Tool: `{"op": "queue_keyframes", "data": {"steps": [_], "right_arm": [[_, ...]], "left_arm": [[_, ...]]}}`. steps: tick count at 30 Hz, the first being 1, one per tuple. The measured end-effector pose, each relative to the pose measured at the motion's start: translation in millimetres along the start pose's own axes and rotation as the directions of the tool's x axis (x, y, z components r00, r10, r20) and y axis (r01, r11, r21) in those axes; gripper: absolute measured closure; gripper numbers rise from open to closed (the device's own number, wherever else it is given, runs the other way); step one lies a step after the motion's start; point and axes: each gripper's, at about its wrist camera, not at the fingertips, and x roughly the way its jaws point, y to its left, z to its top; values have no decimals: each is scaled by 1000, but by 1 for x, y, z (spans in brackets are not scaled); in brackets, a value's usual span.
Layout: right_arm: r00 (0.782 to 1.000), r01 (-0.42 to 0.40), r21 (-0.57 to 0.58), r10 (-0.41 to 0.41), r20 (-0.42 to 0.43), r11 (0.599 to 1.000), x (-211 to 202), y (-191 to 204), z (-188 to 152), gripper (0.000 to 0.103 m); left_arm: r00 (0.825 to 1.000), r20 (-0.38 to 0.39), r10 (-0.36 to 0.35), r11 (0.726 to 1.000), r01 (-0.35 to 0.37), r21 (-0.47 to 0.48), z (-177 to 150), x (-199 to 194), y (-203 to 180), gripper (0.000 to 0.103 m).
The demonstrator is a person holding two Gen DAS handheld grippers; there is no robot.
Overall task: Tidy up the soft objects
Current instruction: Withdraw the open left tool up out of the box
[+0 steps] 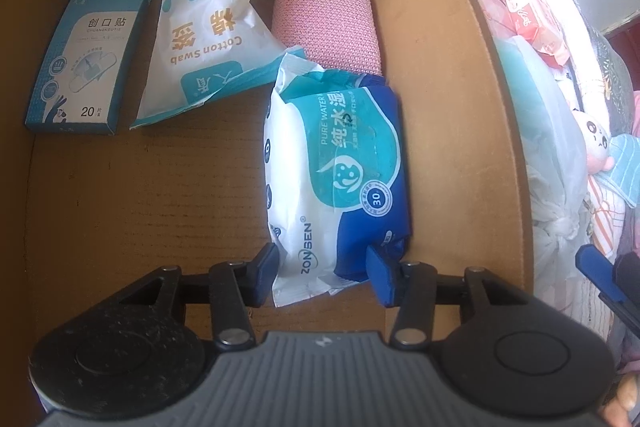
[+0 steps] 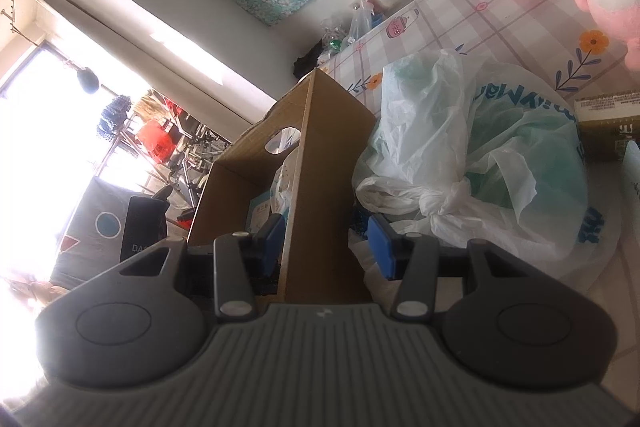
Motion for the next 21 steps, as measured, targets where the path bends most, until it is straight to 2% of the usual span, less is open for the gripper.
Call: {"op": "queue_keyframes", "data": {"steps": [3,6,14,21], "right_arm": [[1000,1,8,-1,10,1000,-3,-2,-2,56],[1000,2,14,-3,19,1000,-8,-4,-3,55],[999,-13,16,12,44,1000,-26,-10,-9,53],[997,-29,19,28,78,999,-47,-18,-14,53]], "left_arm": [[1000,11,-25,1000,25,-16,-5,-10,2,30],[998,35,-50,998,51,-27,-13,-32,4,22],[989,148,-27,1000,27,1,-41,-71,-8,18],[950,310,41,997,-60,51,-55,-105,-33,16]]}}
